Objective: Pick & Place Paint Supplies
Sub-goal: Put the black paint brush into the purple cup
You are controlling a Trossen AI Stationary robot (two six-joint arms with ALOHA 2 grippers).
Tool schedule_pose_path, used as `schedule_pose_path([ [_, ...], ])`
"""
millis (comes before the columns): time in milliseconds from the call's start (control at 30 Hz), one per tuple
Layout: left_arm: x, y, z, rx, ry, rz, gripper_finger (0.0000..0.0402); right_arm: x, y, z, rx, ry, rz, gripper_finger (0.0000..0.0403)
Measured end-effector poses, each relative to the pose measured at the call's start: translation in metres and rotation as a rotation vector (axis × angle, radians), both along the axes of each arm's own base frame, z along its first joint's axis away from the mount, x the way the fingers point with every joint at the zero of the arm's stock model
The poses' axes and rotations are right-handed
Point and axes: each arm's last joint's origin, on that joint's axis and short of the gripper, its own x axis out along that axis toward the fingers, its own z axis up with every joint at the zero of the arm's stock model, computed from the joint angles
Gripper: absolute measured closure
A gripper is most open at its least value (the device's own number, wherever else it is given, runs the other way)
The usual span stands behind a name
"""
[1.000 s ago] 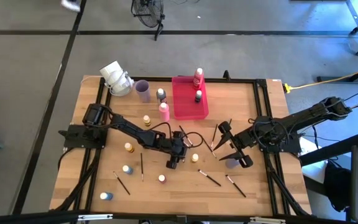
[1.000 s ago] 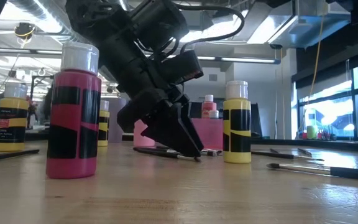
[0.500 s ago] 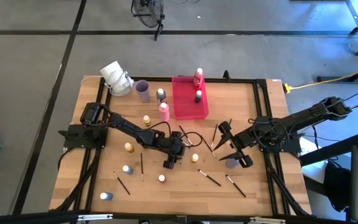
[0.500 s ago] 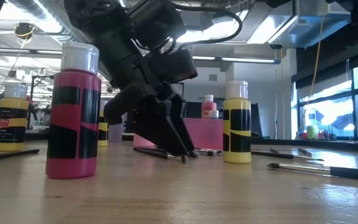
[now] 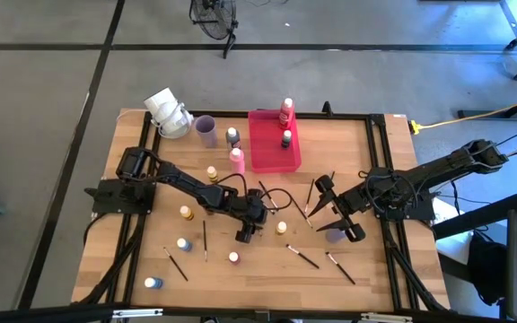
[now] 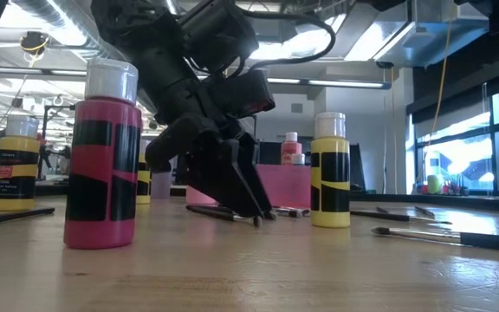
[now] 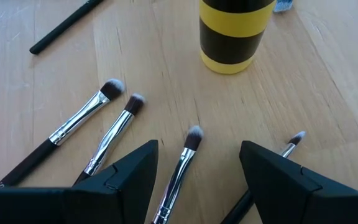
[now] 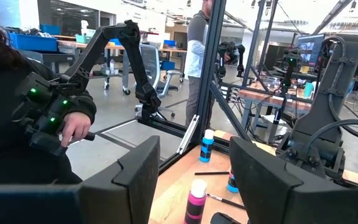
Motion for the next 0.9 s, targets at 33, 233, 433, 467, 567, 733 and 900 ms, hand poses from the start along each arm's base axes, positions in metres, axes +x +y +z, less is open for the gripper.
schedule_pose_path([
  [33, 0.0004, 0.0001, 0.0003, 0.002, -0.005, 0.002, 0.0174, 0.0000, 0.0001, 0.0000, 0.000, 0.000, 0.000, 0.0206],
  [233, 0.0016, 0.0009, 0.0010, 0.012, -0.020, -0.005, 0.0174, 0.0000, 0.0001, 0.0000, 0.000, 0.000, 0.002, 0.0206],
  [433, 0.0019, 0.0019, 0.0009, 0.000, -0.020, -0.004, 0.0174, -0.0001, 0.0001, 0.0000, 0.000, 0.000, 0.002, 0.0206],
  [467, 0.0020, 0.0023, 0.0009, -0.005, -0.020, 0.000, 0.0174, 0.0000, 0.0001, 0.0000, 0.000, 0.000, 0.002, 0.0206],
  [567, 0.0023, 0.0042, 0.0008, -0.023, -0.017, 0.011, 0.0174, 0.0000, 0.0001, 0.0000, 0.000, 0.000, 0.002, 0.0206],
  [733, 0.0027, 0.0061, 0.0009, -0.028, -0.018, 0.014, 0.0174, 0.0000, 0.0000, 0.0001, 0.000, -0.001, 0.002, 0.0206],
  [900, 0.0028, 0.0063, 0.0010, -0.031, -0.018, 0.012, 0.0174, 0.0000, 0.0000, 0.0004, 0.001, -0.004, 0.002, 0.0206],
])
